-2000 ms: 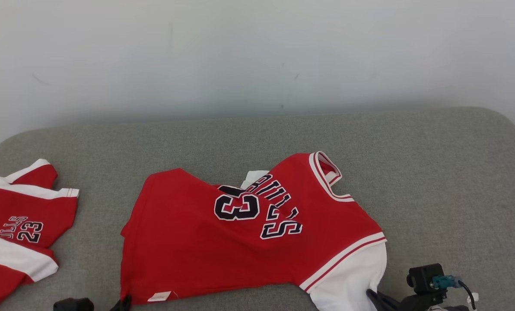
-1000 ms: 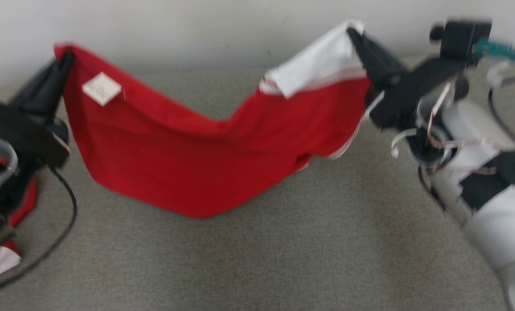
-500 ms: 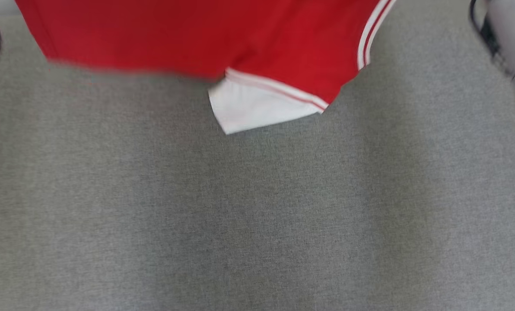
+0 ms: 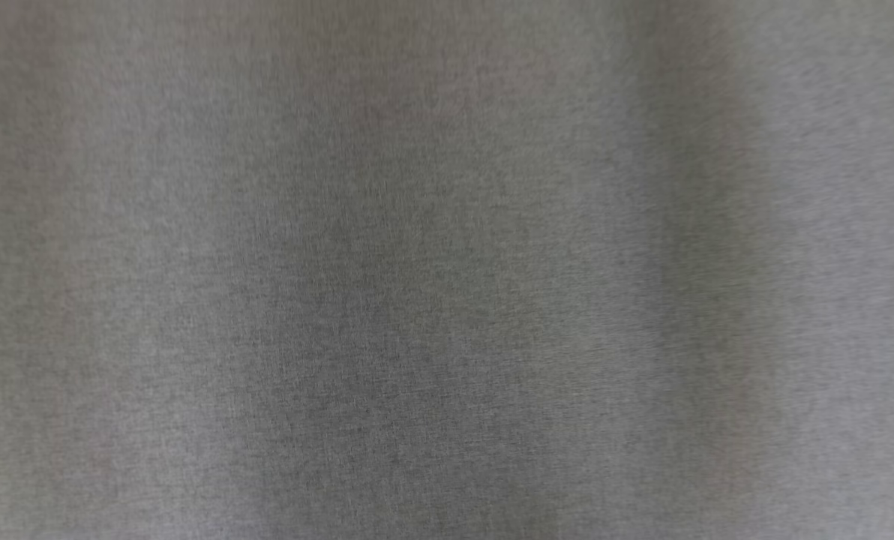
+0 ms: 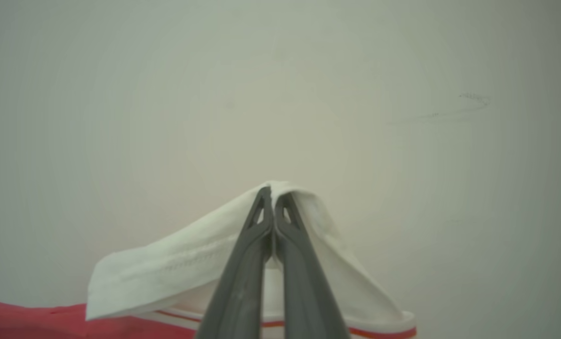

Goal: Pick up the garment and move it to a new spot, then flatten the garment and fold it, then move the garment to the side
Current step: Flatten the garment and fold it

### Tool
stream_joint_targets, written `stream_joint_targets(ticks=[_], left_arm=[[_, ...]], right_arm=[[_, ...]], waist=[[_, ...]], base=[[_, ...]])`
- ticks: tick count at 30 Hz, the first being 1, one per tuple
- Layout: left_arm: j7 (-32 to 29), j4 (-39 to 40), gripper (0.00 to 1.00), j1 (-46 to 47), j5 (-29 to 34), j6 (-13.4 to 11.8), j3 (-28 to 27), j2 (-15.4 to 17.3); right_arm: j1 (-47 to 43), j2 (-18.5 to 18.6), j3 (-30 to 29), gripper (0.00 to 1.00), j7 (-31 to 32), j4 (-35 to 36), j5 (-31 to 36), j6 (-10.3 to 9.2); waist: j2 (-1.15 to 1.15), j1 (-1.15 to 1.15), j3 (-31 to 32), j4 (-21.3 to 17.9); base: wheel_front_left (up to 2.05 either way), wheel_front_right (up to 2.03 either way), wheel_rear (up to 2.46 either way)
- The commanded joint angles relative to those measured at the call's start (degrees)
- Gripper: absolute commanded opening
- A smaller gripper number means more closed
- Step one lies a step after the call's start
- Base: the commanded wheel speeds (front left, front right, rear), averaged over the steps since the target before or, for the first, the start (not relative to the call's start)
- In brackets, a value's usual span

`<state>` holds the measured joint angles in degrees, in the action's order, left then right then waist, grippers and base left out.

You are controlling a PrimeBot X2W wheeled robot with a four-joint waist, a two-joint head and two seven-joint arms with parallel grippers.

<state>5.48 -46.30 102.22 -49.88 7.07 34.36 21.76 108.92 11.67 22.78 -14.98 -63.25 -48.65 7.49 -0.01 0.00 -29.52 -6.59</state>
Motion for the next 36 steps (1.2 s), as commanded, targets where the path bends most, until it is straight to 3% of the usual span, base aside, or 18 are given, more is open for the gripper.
stream_joint_targets(ticks=[1,6,12,21,28,36], left_arm=[[1.9,-0.3,0.0,0.5,0.6,0.1,0.5,-0.6],[5.2,-0.3,0.0,-1.0,-1.1,0.5,1.4,-1.7],[6.7,4.4,0.0,-6.3,-4.8,0.4,5.4,1.1],[8.2,8.7,0.0,-12.3,-9.3,0.4,8.2,5.8],[9.3,11.9,0.0,-19.0,-11.3,0.3,9.5,7.9],[9.8,17.4,0.0,-35.3,-12.9,0.3,8.3,10.2]], right_arm=[[-2.0,-0.2,-0.9,0.0,-0.1,3.3,3.6,0.0],[-7.0,-0.9,-5.9,0.0,-0.1,13.3,11.8,-0.01],[-13.3,-1.8,-6.4,0.0,-0.1,17.6,14.0,0.0],[-20.2,-0.3,-4.8,0.0,-0.1,19.6,11.4,-0.01],[-26.1,0.6,2.6,0.0,-0.1,18.2,6.3,0.0],[-39.1,3.8,8.5,0.0,-0.1,22.3,-2.8,0.0]], waist=[[0.01,0.0,-4.3,1.4],[0.01,0.0,-8.9,2.5],[0.01,0.0,-10.7,2.7],[0.01,0.0,-9.5,2.6],[0.01,0.0,-5.0,2.5],[0.01,0.0,3.7,1.9]], base=[[0.0,0.0,0.0],[0.0,0.0,0.0],[0.0,0.0,0.0],[0.0,0.0,0.0],[0.0,0.0,0.0],[0.0,0.0,0.0]])
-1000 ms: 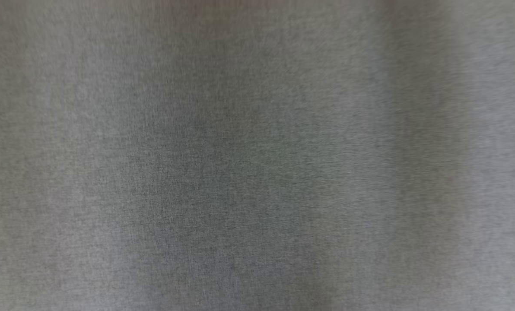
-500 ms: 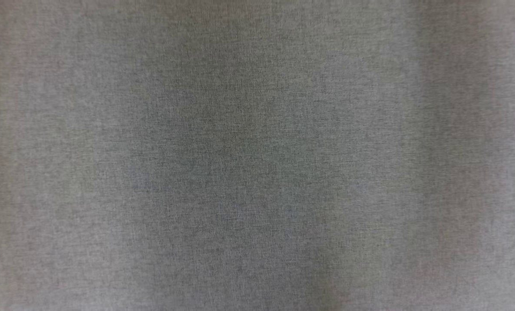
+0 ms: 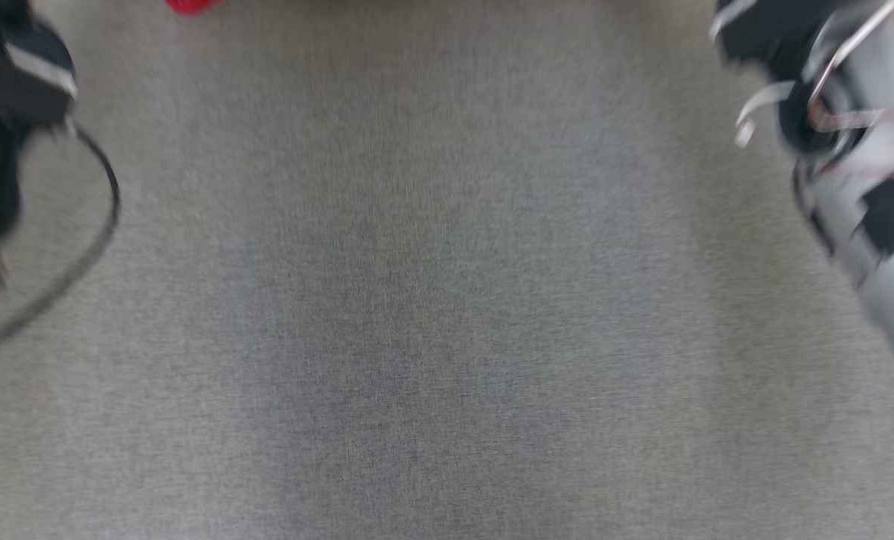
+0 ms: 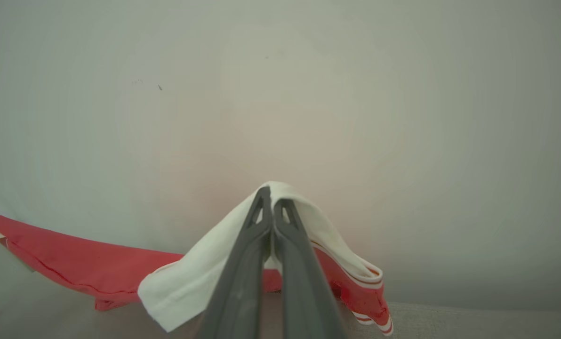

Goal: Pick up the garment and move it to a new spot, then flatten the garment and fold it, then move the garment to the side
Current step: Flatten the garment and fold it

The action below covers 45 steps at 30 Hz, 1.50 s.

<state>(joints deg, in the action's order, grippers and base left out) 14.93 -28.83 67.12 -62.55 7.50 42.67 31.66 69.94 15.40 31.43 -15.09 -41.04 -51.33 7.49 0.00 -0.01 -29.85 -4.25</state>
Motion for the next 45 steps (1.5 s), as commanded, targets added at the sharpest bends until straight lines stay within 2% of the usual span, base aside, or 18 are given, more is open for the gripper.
stream_joint_targets(ticks=[1,8,14,18,25,28,40,45], left_arm=[[0.4,1.1,0.0,-2.4,0.3,-0.2,-0.6,0.3],[0.4,8.7,0.0,-18.5,3.1,-2.0,-5.7,-0.4],[0.4,15.7,0.0,-31.4,6.8,-4.9,-9.8,-1.3],[0.4,18.7,0.0,-39.0,10.3,-6.6,-10.2,-1.0],[0.4,22.2,0.0,-51.1,12.2,-8.5,-12.0,-3.1],[0.4,22.4,0.0,-55.1,11.8,-8.0,-11.9,-4.0],[0.4,22.1,0.0,-68.2,12.4,-9.9,-14.8,-6.9],[0.4,22.1,0.0,-72.4,13.3,-10.5,-15.8,-7.5]], right_arm=[[-1.9,0.5,0.8,0.0,0.0,0.6,-0.9,0.0],[-14.1,3.8,5.9,0.0,0.0,6.1,-5.6,0.0],[-23.0,6.6,6.7,0.0,0.0,11.2,-8.1,0.0],[-29.2,8.0,5.5,0.0,0.0,13.3,-7.7,0.0],[-41.4,9.7,1.8,0.0,1.4,17.0,-6.5,0.0],[-46.3,10.5,0.0,0.0,3.6,18.6,-6.4,0.0],[-61.3,12.0,-7.5,0.0,17.1,26.2,-1.2,0.0],[-67.3,10.6,-11.5,0.0,24.7,31.0,0.9,0.0]], waist=[[0.0,0.01,4.9,-0.5],[0.0,0.01,11.9,-0.6],[0.0,0.01,16.6,-1.5],[0.0,0.01,19.3,-1.8],[0.0,0.01,23.5,-1.8],[0.0,0.01,25.2,-1.8],[0.0,0.01,29.4,-3.0],[0.0,0.01,30.3,-2.8]], base=[[0.0,0.0,0.0],[0.0,0.0,0.0],[0.0,0.0,0.0],[0.0,0.0,0.0],[0.0,0.0,0.0],[0.0,0.0,0.0],[0.0,0.0,0.0],[0.0,0.0,0.0]])
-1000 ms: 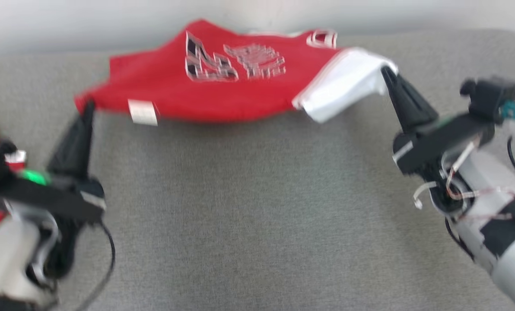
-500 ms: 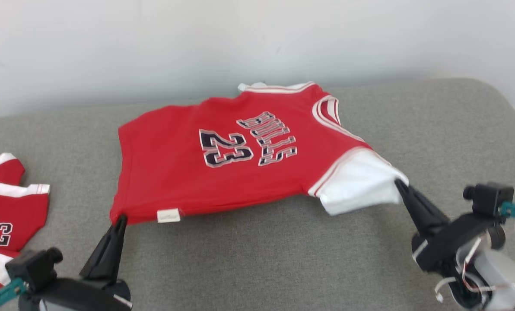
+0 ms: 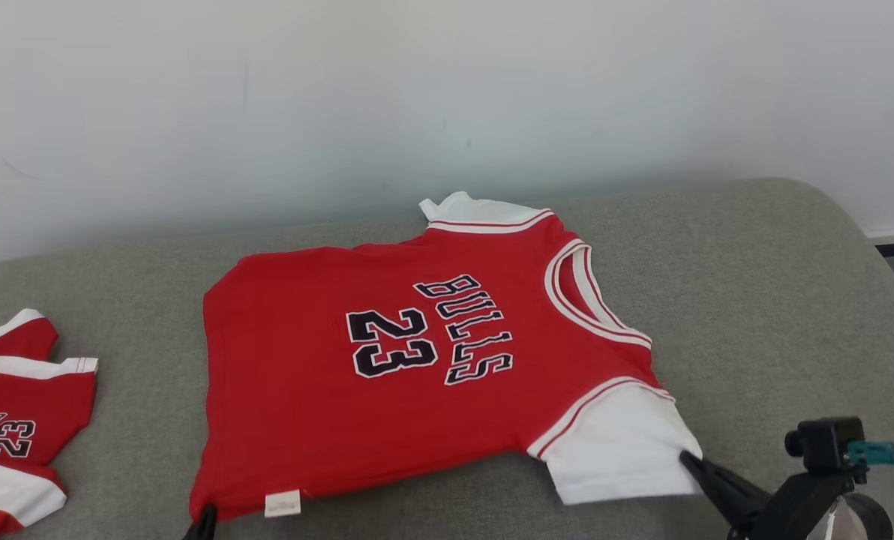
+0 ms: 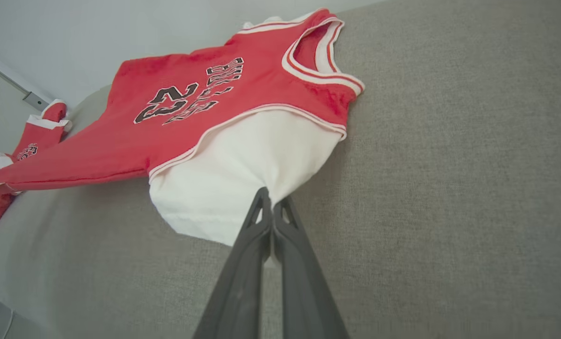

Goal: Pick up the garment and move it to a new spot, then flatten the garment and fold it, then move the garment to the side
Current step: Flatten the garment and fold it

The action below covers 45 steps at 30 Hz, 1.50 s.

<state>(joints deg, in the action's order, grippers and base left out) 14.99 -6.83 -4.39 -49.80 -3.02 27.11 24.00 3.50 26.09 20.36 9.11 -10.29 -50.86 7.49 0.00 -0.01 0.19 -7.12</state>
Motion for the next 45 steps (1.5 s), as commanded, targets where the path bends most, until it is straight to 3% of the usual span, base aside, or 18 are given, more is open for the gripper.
stream_joint_targets(ticks=[1,7,14,20,30,36,45], left_arm=[[0.3,-0.1,0.0,-1.5,0.4,0.0,-0.3,0.0],[-0.4,-3.1,0.0,-3.3,2.1,-1.5,0.8,1.5],[-0.9,-8.4,0.0,-2.5,1.6,-0.4,1.8,0.8],[-0.2,-9.2,0.0,-0.9,2.5,0.9,1.0,0.2],[-0.8,-5.5,0.0,2.0,5.5,0.6,0.4,1.5],[-2.9,-6.0,0.0,4.6,5.6,1.3,1.0,2.2],[-5.3,-10.4,0.0,12.0,5.6,4.0,1.4,2.5]], right_arm=[[-2.1,-0.3,-1.0,0.0,2.2,1.4,0.6,0.0],[-8.7,-1.1,-3.9,0.0,12.9,7.4,1.7,0.0],[-12.4,-3.5,-8.3,0.0,19.9,11.3,5.7,0.0],[-12.4,-6.4,-11.7,0.0,19.3,14.6,8.0,0.0],[-9.7,-9.2,-15.0,0.0,13.6,15.6,8.8,0.0],[-5.8,-9.6,-13.9,0.0,11.8,12.6,10.0,0.0],[4.0,-8.8,-9.5,0.0,8.7,2.3,10.9,0.0]], waist=[[0.0,0.01,0.4,0.3],[0.0,0.01,0.5,0.9],[0.0,0.01,-0.1,1.0],[0.0,0.01,-0.9,1.3],[0.0,0.01,-1.0,2.4],[0.0,0.01,-1.4,2.4],[0.0,0.01,-3.0,2.5]], base=[[0.0,0.0,0.0],[0.0,0.0,0.0],[0.0,0.0,0.0],[0.0,0.0,0.0],[0.0,0.0,0.0],[0.0,0.0,0.0],[0.0,0.0,0.0]])
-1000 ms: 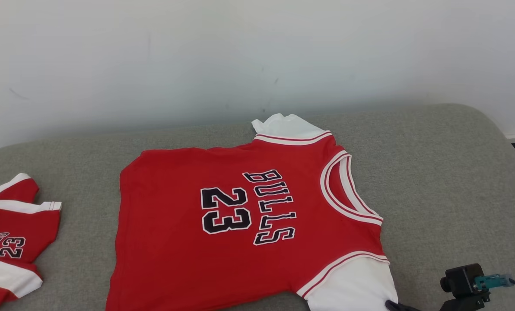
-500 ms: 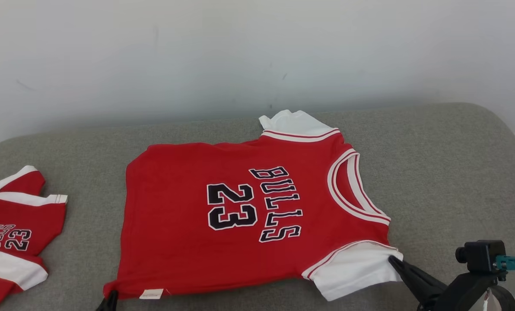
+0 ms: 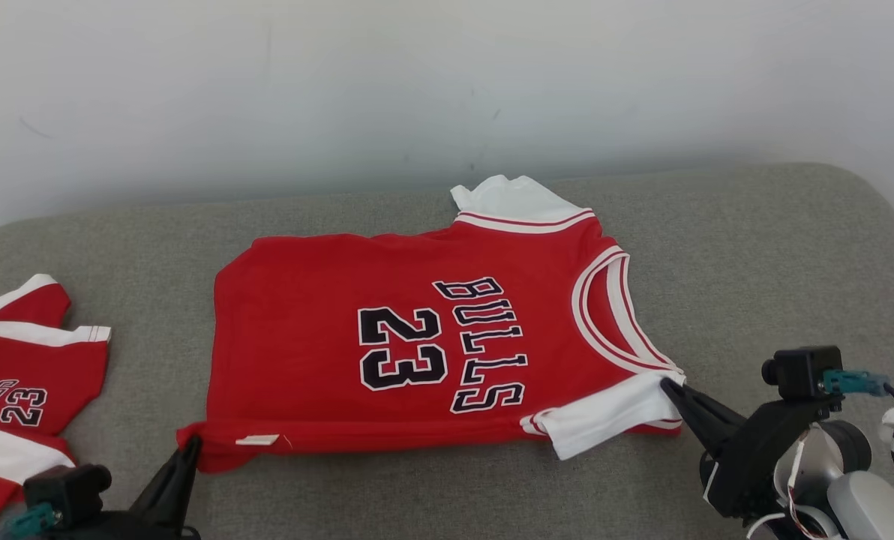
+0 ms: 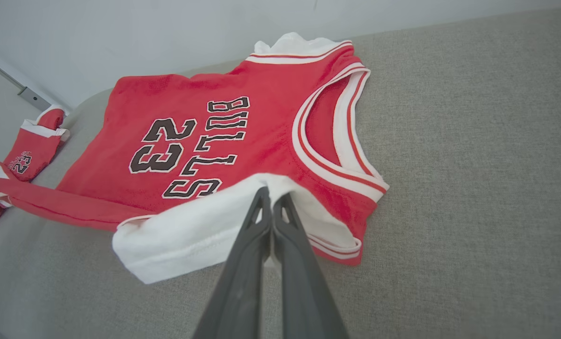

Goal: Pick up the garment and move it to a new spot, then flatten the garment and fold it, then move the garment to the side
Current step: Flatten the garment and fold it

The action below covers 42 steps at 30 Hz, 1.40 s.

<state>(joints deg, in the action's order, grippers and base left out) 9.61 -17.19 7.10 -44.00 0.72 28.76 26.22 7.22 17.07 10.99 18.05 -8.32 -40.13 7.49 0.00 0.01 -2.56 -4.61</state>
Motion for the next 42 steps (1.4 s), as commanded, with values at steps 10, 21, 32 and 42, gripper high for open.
stream_joint_targets(ticks=[10,21,32,42], left_arm=[[-1.5,-9.5,0.0,10.7,-0.1,3.9,1.0,-1.3],[-1.1,-19.7,0.0,19.0,-0.3,6.2,3.5,-3.3],[1.0,-25.5,0.0,22.3,-1.7,6.8,6.7,-4.7],[4.3,-28.3,1.0,21.9,-0.9,6.5,7.6,-5.5]], right_arm=[[15.3,0.8,7.4,0.0,-5.9,-14.1,-0.7,-0.01],[27.0,-0.5,17.5,0.0,-11.6,-28.3,-3.8,0.0],[32.1,-1.0,25.3,0.0,-17.1,-36.9,-7.6,-0.01],[32.0,0.3,30.3,1.0,-22.1,-39.1,-11.2,0.0]], waist=[[0.0,-0.01,-4.1,-0.6],[0.0,-0.01,-7.6,-0.2],[0.0,-0.01,-8.0,0.4],[0.0,-0.01,-6.0,0.3]], base=[[0.0,0.0,0.0],[0.0,0.0,0.0],[0.0,0.0,0.0],[0.0,0.0,0.0]])
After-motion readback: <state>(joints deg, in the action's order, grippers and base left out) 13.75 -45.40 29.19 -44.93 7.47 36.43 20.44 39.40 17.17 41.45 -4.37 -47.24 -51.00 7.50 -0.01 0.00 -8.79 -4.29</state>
